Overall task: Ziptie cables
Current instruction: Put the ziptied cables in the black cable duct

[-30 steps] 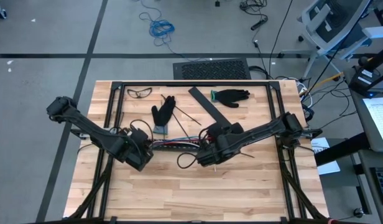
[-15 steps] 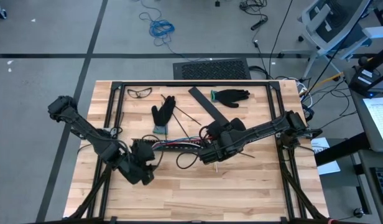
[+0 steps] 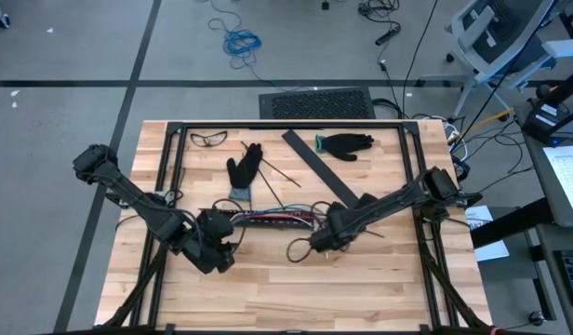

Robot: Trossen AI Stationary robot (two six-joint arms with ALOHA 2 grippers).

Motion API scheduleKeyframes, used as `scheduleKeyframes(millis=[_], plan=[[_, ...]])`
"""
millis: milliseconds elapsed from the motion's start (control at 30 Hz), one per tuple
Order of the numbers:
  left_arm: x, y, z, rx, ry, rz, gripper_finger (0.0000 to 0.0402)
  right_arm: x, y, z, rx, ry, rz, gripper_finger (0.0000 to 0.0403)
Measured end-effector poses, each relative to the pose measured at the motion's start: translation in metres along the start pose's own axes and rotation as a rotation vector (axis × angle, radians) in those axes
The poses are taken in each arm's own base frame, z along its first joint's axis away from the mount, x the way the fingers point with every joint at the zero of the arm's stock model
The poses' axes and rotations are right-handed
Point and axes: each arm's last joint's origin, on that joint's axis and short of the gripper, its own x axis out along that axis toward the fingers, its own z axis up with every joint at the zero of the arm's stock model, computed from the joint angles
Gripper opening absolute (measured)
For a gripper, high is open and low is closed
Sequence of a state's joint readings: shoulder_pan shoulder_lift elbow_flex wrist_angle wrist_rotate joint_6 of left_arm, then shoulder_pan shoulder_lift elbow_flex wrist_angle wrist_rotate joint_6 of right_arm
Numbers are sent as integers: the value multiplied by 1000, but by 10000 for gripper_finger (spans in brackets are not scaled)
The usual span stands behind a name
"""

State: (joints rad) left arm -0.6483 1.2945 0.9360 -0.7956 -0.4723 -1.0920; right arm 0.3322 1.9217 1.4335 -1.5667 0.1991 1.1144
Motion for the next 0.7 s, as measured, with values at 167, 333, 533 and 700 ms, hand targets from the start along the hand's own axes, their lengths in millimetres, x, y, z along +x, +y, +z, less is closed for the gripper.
scheduleKeyframes(millis=[167, 333, 533, 700], plan=[[0, 2, -1, 9, 8, 17, 178, 26, 2, -20, -65, 130, -69, 164], [0, 2, -1, 8, 6, 19, 178, 38, 4, -37, -86, 171, -110, 164], [-1, -1, -1, -208, -2, -4, 178, 40, -11, -64, 60, 122, -134, 164], [-4, -9, -14, -310, 103, -59, 178, 37, -36, -87, 257, 48, -52, 164]])
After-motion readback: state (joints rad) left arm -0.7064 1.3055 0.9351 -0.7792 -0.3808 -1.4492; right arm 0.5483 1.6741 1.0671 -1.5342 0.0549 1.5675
